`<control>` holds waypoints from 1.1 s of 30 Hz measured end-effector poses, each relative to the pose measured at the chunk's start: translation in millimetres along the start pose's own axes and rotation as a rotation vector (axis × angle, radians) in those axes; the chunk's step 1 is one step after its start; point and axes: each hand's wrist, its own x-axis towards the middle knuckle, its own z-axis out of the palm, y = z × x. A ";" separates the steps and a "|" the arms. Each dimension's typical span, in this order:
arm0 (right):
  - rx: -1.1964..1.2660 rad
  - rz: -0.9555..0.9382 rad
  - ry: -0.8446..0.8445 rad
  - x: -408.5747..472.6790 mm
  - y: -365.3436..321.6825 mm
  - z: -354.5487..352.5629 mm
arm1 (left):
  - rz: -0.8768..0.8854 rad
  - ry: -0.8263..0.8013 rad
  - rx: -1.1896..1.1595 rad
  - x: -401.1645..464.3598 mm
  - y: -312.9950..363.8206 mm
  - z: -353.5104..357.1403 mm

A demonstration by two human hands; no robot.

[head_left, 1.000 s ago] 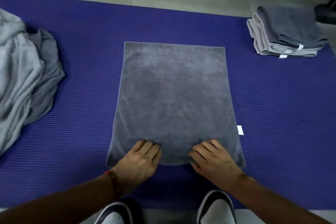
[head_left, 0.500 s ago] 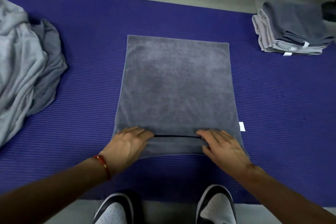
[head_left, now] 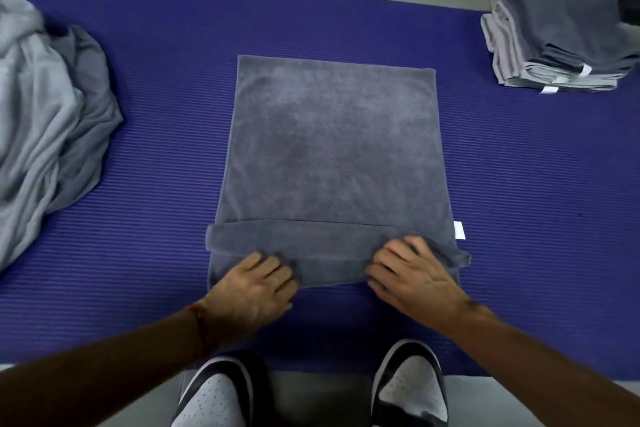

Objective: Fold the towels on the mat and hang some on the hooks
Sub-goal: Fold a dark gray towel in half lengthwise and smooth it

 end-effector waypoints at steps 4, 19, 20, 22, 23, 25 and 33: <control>-0.001 0.001 0.029 -14.7 -3.6 3.4 | -0.039 0.019 -0.093 -9.2 9.0 0.9; 0.118 0.071 -0.105 -43.4 6.8 -3.4 | -0.046 -0.011 -0.123 -22.1 -0.4 -10.1; 0.122 0.091 -0.094 -46.5 12.5 -5.4 | -0.063 -0.001 -0.132 -22.5 -1.5 -11.2; 0.129 0.111 -0.065 -53.8 21.6 -9.2 | -0.091 0.006 -0.128 -22.7 -1.4 -15.5; 0.128 0.120 -0.048 -57.3 24.3 -10.7 | -0.097 0.009 -0.109 -23.5 -1.2 -15.8; 0.105 0.142 -0.005 -64.8 26.2 -11.2 | -0.135 -0.011 -0.101 -25.0 -3.8 -16.1; 0.011 0.189 -0.039 -98.9 24.2 -7.8 | -0.016 -0.167 -0.204 -60.8 -21.7 -17.9</control>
